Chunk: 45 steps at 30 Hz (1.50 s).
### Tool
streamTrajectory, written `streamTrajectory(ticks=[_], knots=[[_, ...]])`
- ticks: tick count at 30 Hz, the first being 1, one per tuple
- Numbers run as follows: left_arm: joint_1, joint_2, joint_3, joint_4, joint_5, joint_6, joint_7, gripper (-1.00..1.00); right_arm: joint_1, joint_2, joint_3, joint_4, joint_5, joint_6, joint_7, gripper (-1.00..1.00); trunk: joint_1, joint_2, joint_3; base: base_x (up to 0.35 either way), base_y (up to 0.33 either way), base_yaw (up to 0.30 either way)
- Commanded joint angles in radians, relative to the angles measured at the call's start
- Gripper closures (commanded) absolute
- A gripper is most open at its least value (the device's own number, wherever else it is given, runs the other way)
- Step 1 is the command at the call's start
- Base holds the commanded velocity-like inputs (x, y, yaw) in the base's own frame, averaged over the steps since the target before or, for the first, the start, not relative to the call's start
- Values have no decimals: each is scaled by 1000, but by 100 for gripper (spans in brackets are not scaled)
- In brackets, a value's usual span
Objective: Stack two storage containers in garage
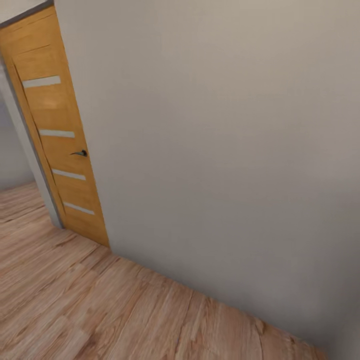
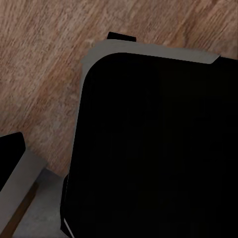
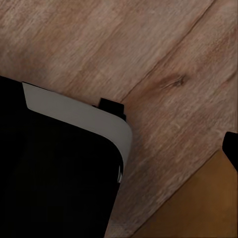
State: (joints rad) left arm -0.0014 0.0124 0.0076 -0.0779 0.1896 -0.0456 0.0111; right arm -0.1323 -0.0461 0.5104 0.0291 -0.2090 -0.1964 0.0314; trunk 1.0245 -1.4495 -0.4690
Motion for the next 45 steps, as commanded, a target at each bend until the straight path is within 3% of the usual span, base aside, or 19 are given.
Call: streamTrajectory(ticks=[1, 11, 16, 21, 30, 37, 45], knots=[[0, 0, 0, 0, 5, -2, 1, -100, -1, 1, 8, 3, -10, -6, 3, -100, 0, 0, -1, 258, 0, 275], [0, 0, 1, 0, 5, -2, 2, -100, -1, 10, -1, 2, -22, -7, -43, -100, 0, 0, -1, 93, 0, 278], [0, 0, 2, 0, 5, -2, 4, -100, -1, 13, -47, 2, -94, -6, -153, -100, 0, 0, -1, 3, 0, 295], [0, 0, 2, 0, 5, -2, 5, -100, -1, 12, -62, 2, -117, -13, -202, -100, 0, 0, -1, 0, 0, 299], [0, 0, 3, -1, 6, -2, 6, -100, -1, 3, -57, 2, -114, -14, -208, -100, 0, 0, -1, 0, 0, 300], [0, 0, 1, -2, 40, -2, 6, -100, -1, 4, -56, 2, -112, -15, -208, -100, 0, 0, -1, 0, 0, 300], [0, 0, 0, -2, 46, -2, 6, -100, -1, 5, -55, 2, -112, -12, -208, -100, 0, 0, -1, 0, 0, 300]])
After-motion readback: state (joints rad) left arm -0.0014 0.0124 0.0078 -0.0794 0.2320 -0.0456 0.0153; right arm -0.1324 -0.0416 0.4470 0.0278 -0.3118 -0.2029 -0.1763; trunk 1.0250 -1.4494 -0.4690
